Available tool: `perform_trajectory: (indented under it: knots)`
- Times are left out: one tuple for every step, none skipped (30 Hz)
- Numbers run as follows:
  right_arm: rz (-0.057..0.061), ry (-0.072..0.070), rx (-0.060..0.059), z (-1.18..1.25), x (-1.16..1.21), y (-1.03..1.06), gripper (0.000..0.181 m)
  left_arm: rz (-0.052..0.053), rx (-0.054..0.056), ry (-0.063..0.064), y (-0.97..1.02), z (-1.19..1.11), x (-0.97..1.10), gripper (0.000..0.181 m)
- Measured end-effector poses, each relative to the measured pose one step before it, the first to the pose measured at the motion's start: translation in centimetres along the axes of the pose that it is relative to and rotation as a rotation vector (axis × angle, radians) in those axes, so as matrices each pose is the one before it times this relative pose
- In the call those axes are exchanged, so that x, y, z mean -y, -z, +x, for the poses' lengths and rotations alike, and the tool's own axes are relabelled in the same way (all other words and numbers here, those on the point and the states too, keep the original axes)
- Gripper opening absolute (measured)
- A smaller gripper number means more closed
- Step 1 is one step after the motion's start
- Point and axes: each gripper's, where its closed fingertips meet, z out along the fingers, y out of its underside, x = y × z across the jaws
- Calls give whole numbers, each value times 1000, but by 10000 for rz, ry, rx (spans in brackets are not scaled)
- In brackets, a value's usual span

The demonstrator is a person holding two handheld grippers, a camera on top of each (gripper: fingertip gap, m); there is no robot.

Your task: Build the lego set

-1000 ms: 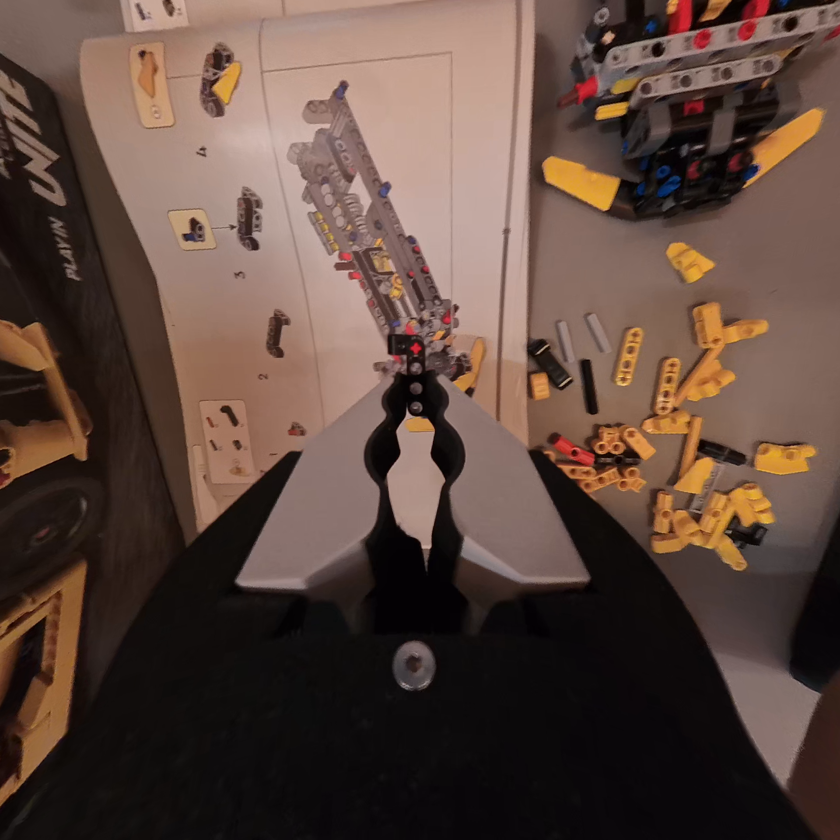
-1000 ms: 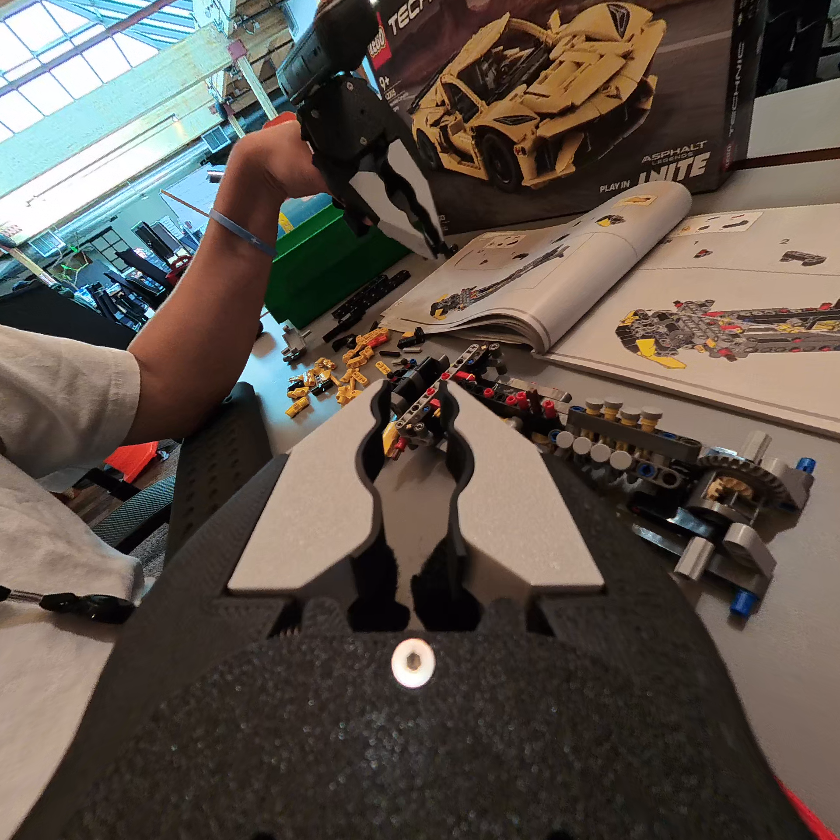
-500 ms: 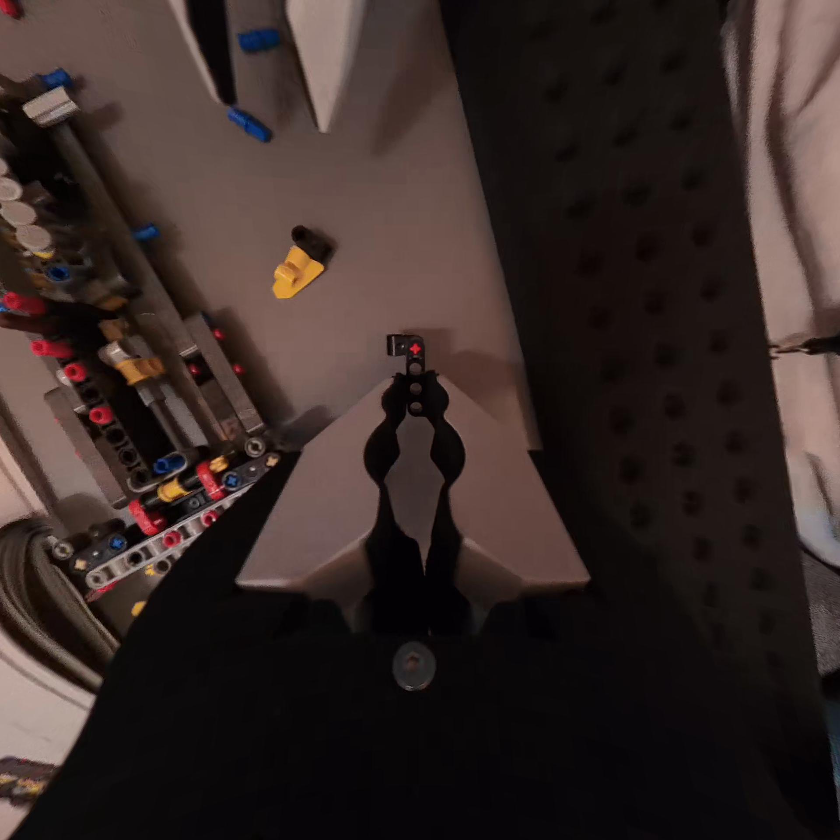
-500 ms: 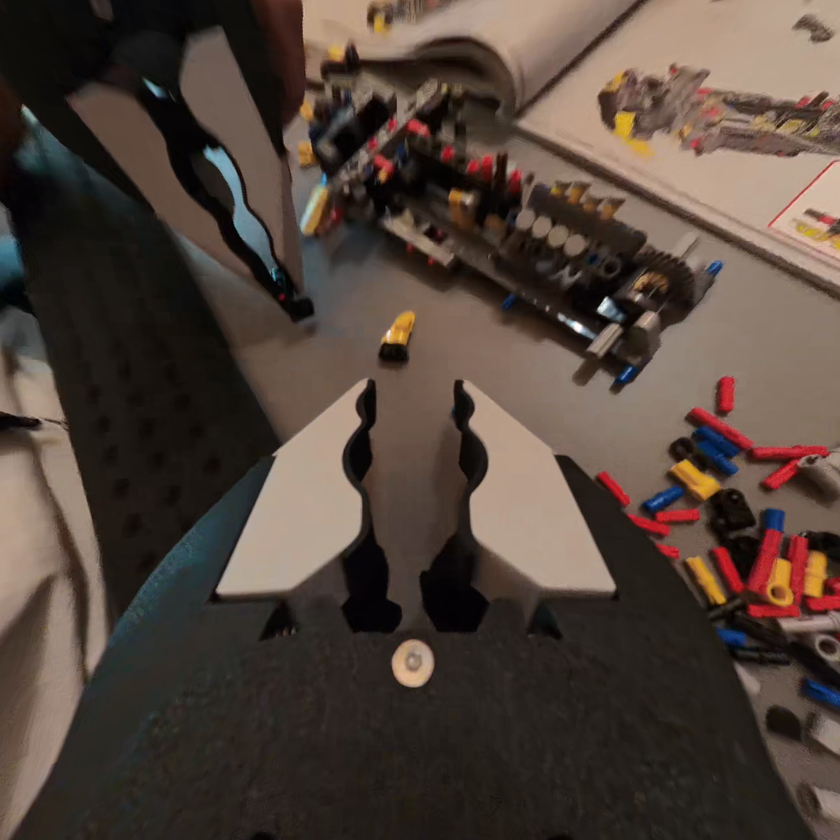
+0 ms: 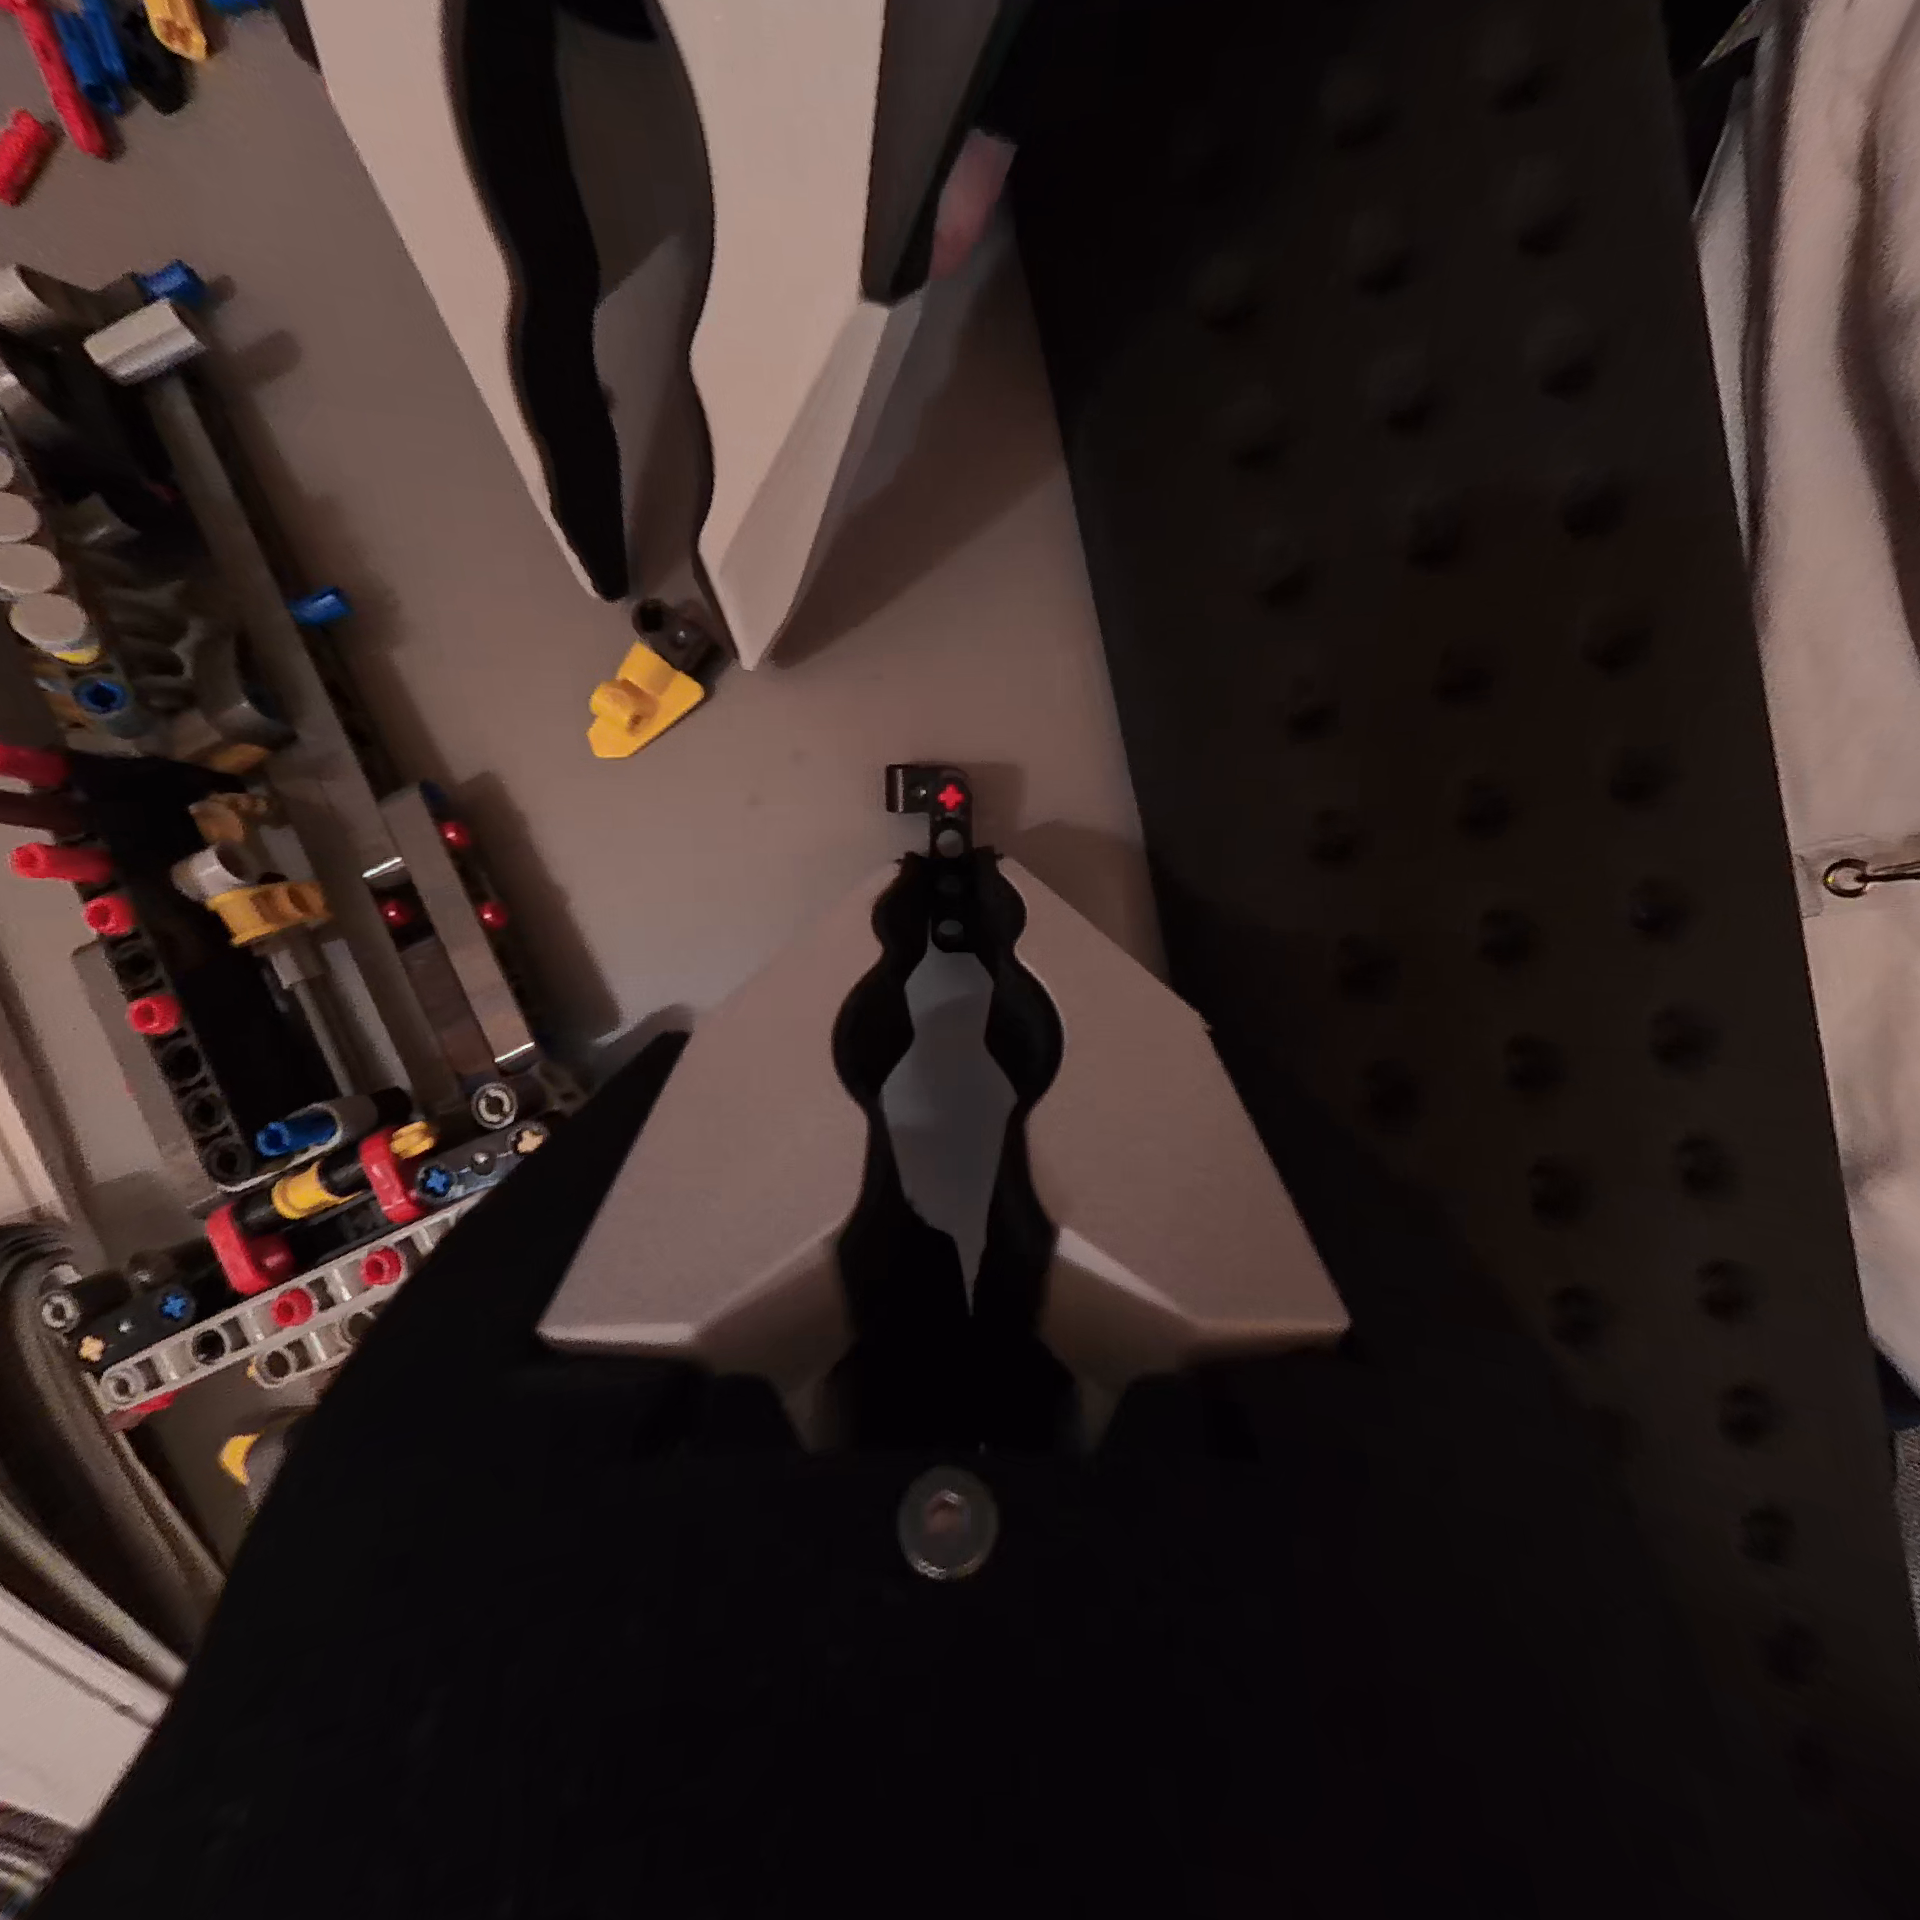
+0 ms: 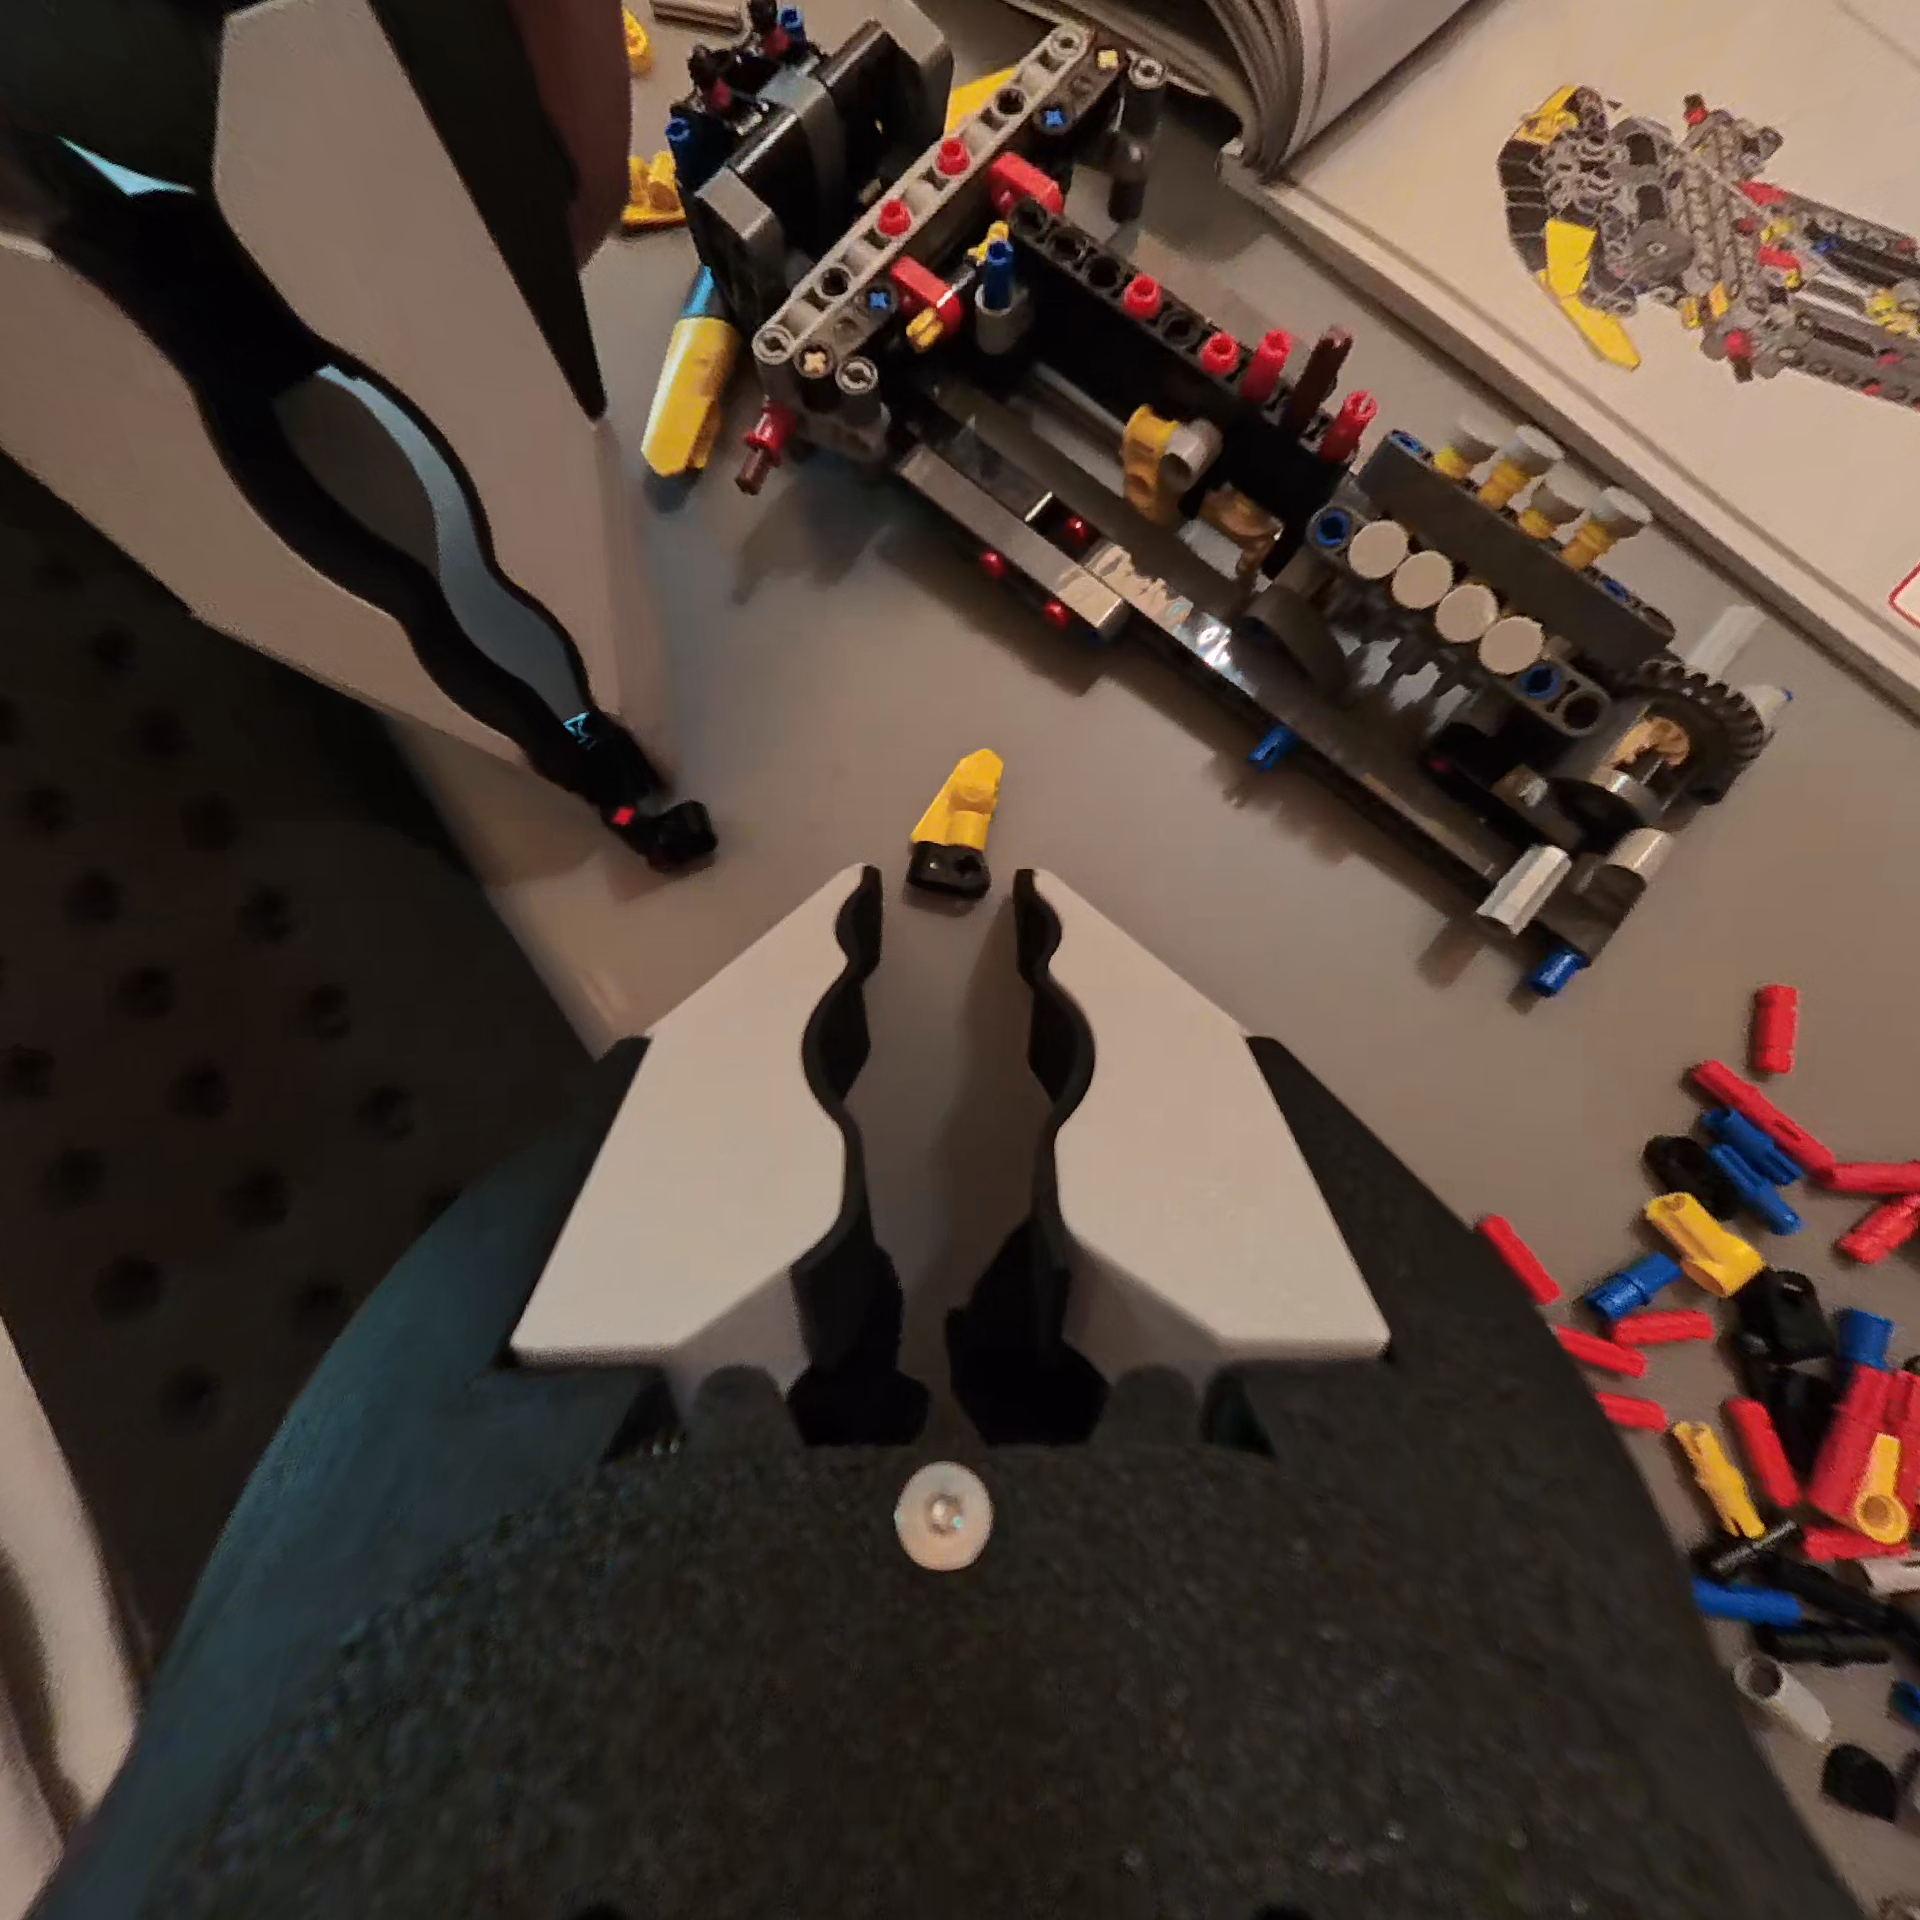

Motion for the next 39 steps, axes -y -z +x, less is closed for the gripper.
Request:
perform_trajectory:
  knots:
    - [-73, 29, -144, 142, -71, -74, 24, -7, 7, -71, -13, 10, 25, 6]
    - [-64, 76, -52, -4, -59, -82, 23, 0, 16, -60, -20, -21, 18, 6]
    - [-47, 94, -20, -54, -53, -77, 22, 25, 16, -33, -24, -32, 27, 6]
    - [3, 50, -66, 23, 23, -21, 21, 46, -1, -32, -16, -14, 38, 6]
    - [-8, -5, -68, 78, 14, -16, 20, 55, 11, -61, -24, -9, 38, 6]
    - [12, -17, -12, 9, 27, -31, 19, 61, 28, -77, -6, -7, 32, 6]
    - [5, -13, -23, 22, 38, -44, 19, 58, 35, -45, -2, -6, 7, 6]
    - [-3, -22, -65, 78, 50, -45, 19, 58, 26, 4, 7, -3, 8, 6]
    - [-5, 1, -29, 12, 47, -57, 18, 63, 13, 24, 1, -8, 15, 7]
    - [-7, 56, -9, -52, 36, -35, 15, 80, 24, 34, 8, -50, 26, 11]
    - [-10, 57, -54, -11, 27, -42, 15, 121, -9, 55, 10, -24, 53, 14]
    - [-19, 65, -47, -20, 17, -22, 15, 159, -44, 78, 29, 13, 75, 18]
    - [-10, 90, -63, -6, 30, 0, 15, 191, -51, 103, 44, -4, 89, 22]
    - [10, 84, -93, 35, -2, 14, 15, 257, -66, 135, 80, -9, 165, 27]
    - [26, 57, -88, 60, 13, 48, 15, 347, -119, 158, 156, 75, 282, 27]
    - [120, 35, -70, 47, 160, 169, 14, 409, -143, 186, 232, 86, 384, 28]
    - [269, 30, -110, 110, 362, 295, 15, 418, -119, 223, 329, 58, 455, 30]
    - [374, 75, -28, -3, 527, 365, 15, 390, -88, 267, 429, 9, 516, 33]
    - [440, 194, 132, -250, 658, 404, 15, 379, -37, 307, 528, -40, 644, 36]
    - [500, 349, 192, -431, 768, 381, 15, 469, 5, 326, 611, -57, 880, 35]
    - [455, 412, -131, -1, 732, 336, 15, 602, -13, 338, 677, -40, 1085, 34]
    - [359, 412, -313, 315, 629, 289, 15, 618, -48, 396, 664, -60, 1047, 33]
    - [374, 455, 67, -239, 658, 234, 15, 488, -5, 491, 608, -258, 842, 31]
    - [452, 483, 326, -669, 816, 223, 14, 318, 116, 567, 543, -593, 578, 31]
    - [472, 475, 106, -384, 898, 195, 14, 207, 160, 574, 435, -739, 375, 31]
    - [460, 501, -105, -80, 892, 131, 14, 137, 109, 532, 320, -710, 211, 29]
    - [419, 499, -169, 40, 857, 79, 14, 76, -77, 430, 165, -410, 83, 28]
    - [311, 350, -194, 111, 700, 18, 14, 33, -276, 337, 75, -43, -37, 25]
    - [215, 253, -94, 40, 557, -40, 14, 16, -357, 310, 13, 189, -121, 20]
    - [113, 198, -118, 106, 367, -37, 14, 95, -441, 279, 35, 384, -17, 17]
    - [70, 237, -62, 16, 179, -73, 14, 212, -531, 222, 118, 607, 147, 12]
    - [249, 222, 137, -272, 363, -39, 14, 217, -508, 175, 110, 639, 163, 12]
    - [132, 76, 59, -154, 226, -33, 14, 147, -327, 168, 65, 392, 105, 12]
    - [23, 33, 25, -75, 71, -53, 14, 77, -117, 126, 34, 105, 9, 12]
    - [-11, 81, 52, -124, 32, -44, 14, -3, 15, 49, 3, -84, -86, 12]
    - [12, 142, 47, -123, 62, -36, 14, -56, 70, 0, -42, -149, -156, 12]
    - [-13, 135, 63, -119, 44, -49, 14, -42, -1, -15, -81, -14, -111, 12]
    - [-56, 145, 90, -165, -7, -78, 14, 14, -79, 8, -107, 122, -5, 10]
    - [-76, 175, 65, -132, -7, -52, 14, -1, 1, 29, -103, -7, 2, 8]
